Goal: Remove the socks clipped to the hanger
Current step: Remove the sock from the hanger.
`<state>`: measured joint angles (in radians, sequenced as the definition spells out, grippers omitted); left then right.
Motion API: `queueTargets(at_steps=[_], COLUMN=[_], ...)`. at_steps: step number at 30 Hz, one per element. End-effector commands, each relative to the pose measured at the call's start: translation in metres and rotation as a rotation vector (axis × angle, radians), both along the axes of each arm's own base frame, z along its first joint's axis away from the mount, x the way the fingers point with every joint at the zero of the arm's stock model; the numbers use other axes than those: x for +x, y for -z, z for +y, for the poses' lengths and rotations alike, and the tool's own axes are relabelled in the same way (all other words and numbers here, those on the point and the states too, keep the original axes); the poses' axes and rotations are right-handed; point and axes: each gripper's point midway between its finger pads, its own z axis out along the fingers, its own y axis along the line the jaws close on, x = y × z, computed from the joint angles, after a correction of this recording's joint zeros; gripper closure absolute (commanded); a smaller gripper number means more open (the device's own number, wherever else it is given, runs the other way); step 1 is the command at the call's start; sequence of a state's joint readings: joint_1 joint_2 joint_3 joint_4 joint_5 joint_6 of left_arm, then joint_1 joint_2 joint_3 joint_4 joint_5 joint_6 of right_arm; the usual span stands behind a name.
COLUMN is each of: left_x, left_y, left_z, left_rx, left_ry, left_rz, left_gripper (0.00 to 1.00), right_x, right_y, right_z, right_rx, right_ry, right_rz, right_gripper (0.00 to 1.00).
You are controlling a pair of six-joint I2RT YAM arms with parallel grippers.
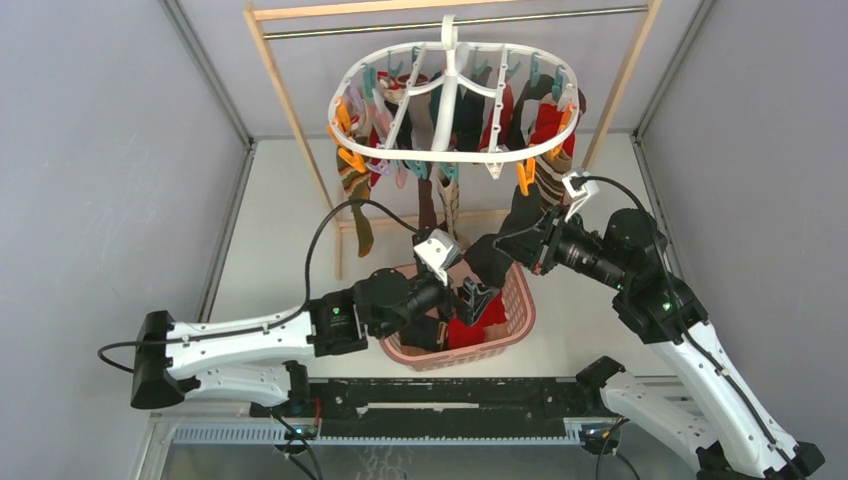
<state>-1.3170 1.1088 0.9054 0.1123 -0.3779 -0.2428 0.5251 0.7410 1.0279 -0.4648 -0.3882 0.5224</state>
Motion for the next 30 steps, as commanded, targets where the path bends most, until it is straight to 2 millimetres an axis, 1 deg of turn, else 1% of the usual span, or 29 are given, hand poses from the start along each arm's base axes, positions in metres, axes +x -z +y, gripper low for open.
queueTargets(at_steps=[1, 8, 10, 17, 19, 21, 24, 27, 28, 29, 30], left_x=[0.007, 0.015, 0.018, 0.024, 0.025, 0.025, 0.024, 0.023, 0.024, 0.024, 0.024], left_y=[-0.037, -0.036, -0.038, -0.04, -0.041, -0.041, -0.043, -0.044, -0.043, -0.042, -0.041], left_z=[-0.008, -0.019, -0.021, -0.022, -0.023, -0.022, -0.023, -0.023, -0.024, -0.024, -0.023], left_rx=[-0.058, -0.029, -0.031, -0.051, -0.055, -0.059, -0.073, -0.075, -0.073, -0.07, -0.07], left_ry=[-0.012, -0.035, -0.044, -0.076, -0.081, -0.084, -0.076, -0.071, -0.072, -0.073, -0.073], left_rz=[-0.068, -0.094, -0.097, -0.115, -0.12, -0.127, -0.133, -0.133, -0.131, -0.128, -0.127], left_gripper=[0.0, 0.0, 0.0, 0.0, 0.04, 0.17, 0.43, 0.83, 0.93, 0.99, 1.0], right_x=[-0.012, -0.016, -0.016, -0.015, -0.015, -0.014, -0.014, -0.014, -0.014, -0.014, -0.015], right_y=[-0.025, -0.026, -0.026, -0.021, -0.02, -0.019, -0.018, -0.017, -0.017, -0.017, -0.017], right_z=[0.009, 0.012, 0.012, 0.012, 0.012, 0.012, 0.012, 0.013, 0.013, 0.013, 0.013], right_rx=[0.076, 0.09, 0.092, 0.08, 0.078, 0.073, 0.071, 0.07, 0.068, 0.069, 0.068], right_ry=[-0.083, -0.108, -0.106, -0.099, -0.1, -0.095, -0.095, -0.099, -0.097, -0.098, -0.099], right_rz=[-0.026, -0.012, -0.012, 0.004, 0.01, 0.015, 0.017, 0.018, 0.018, 0.018, 0.018], right_gripper=[0.94, 0.94, 0.94, 0.94, 0.95, 0.95, 0.95, 0.95, 0.95, 0.96, 0.96])
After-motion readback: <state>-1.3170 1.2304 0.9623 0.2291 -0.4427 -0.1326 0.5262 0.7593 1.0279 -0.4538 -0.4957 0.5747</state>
